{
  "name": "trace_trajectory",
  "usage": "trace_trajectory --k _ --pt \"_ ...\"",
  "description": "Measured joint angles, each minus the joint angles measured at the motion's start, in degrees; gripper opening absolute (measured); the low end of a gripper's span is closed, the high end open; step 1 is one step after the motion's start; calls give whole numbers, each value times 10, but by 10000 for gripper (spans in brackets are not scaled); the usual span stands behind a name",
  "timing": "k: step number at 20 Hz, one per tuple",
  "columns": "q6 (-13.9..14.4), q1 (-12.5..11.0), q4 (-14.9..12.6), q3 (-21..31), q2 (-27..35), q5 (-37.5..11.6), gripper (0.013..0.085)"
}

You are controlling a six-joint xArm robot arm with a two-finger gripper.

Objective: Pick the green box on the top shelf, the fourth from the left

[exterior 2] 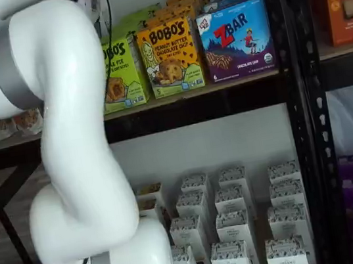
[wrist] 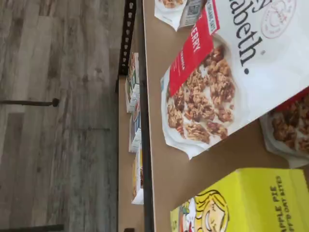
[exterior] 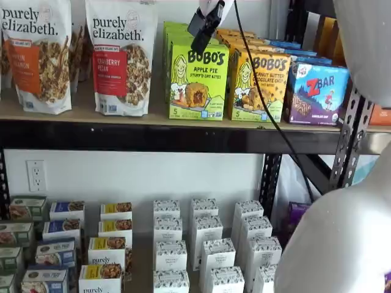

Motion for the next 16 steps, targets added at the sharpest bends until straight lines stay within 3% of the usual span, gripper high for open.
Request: trace_trajectory --k 16 --pt "-6 1 -31 -35 47 -3 850"
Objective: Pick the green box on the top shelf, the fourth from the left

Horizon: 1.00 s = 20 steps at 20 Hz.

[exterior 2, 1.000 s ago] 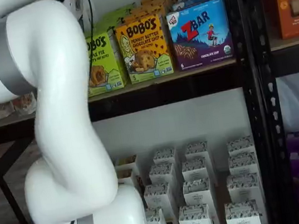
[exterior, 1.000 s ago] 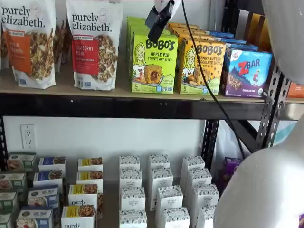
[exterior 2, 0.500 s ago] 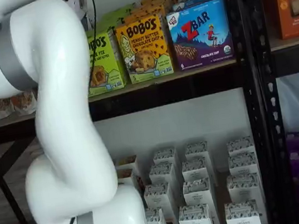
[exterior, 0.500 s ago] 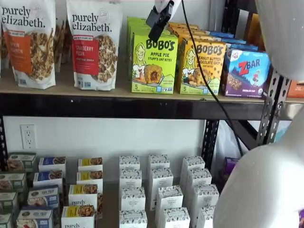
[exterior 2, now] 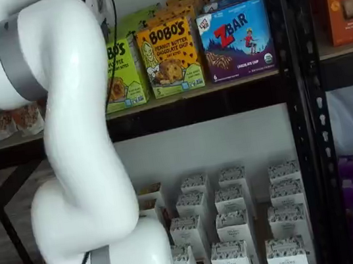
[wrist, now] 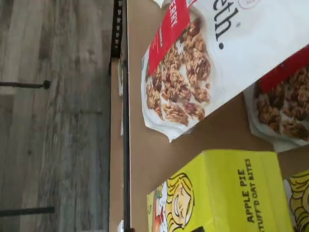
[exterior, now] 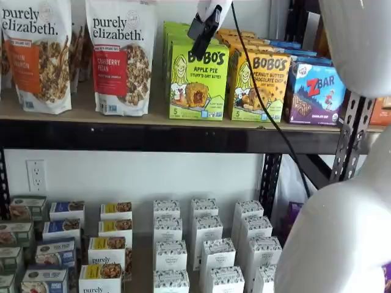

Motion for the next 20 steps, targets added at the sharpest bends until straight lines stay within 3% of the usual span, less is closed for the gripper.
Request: trace_trajectory --k 20 --pt "0 8 -30 -10 28 10 850"
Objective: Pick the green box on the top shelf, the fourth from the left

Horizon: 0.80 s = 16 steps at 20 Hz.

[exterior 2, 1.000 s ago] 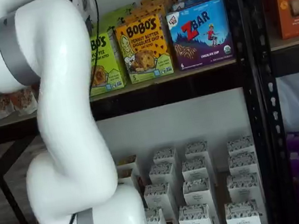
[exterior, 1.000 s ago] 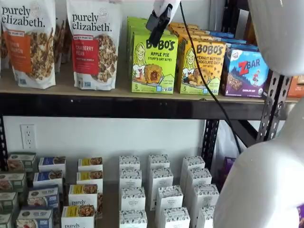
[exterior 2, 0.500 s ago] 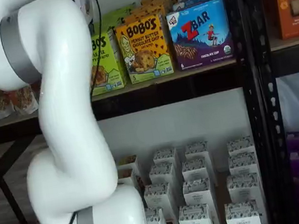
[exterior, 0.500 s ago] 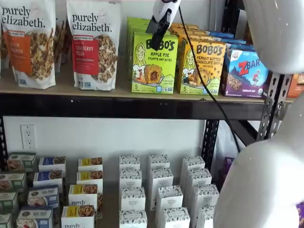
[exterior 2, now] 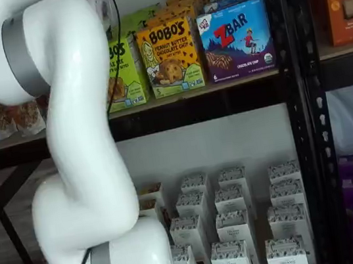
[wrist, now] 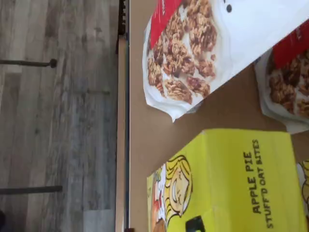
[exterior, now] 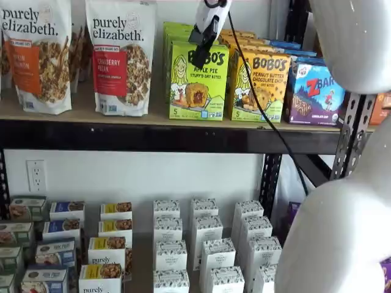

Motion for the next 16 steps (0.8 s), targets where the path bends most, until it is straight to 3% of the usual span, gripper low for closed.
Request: trace_trajectory --k 16 --pt "6 13 -34 13 7 -29 850"
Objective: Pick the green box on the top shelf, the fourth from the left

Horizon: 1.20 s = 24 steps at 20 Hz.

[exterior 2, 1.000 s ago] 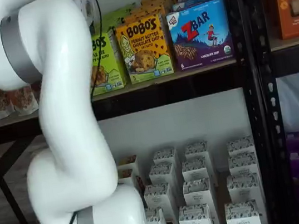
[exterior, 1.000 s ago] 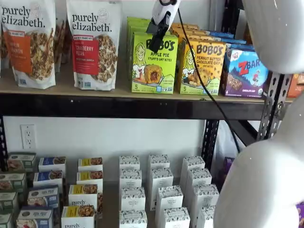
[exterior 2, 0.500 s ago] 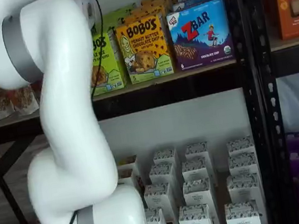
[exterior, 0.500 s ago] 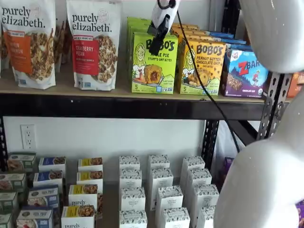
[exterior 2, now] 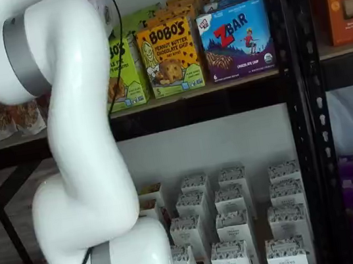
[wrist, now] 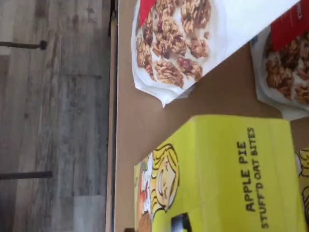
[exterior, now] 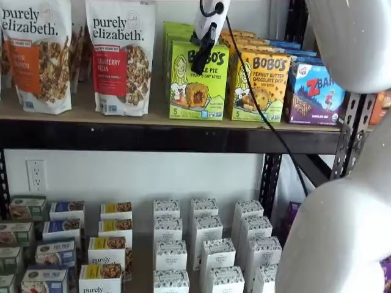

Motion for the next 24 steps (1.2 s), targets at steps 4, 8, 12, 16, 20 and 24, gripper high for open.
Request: trace_trajectory --k 4,8,12,16,20,24 --pt "3 4 -6 3 1 -7 850" --pt "4 6 -8 1 5 -4 850" --pt "7 9 -9 2 5 -6 730" --pt "8 11 -7 1 7 -5 650" --pt "11 13 -9 -7 12 7 650" --pt "11 13 -7 -6 11 6 570"
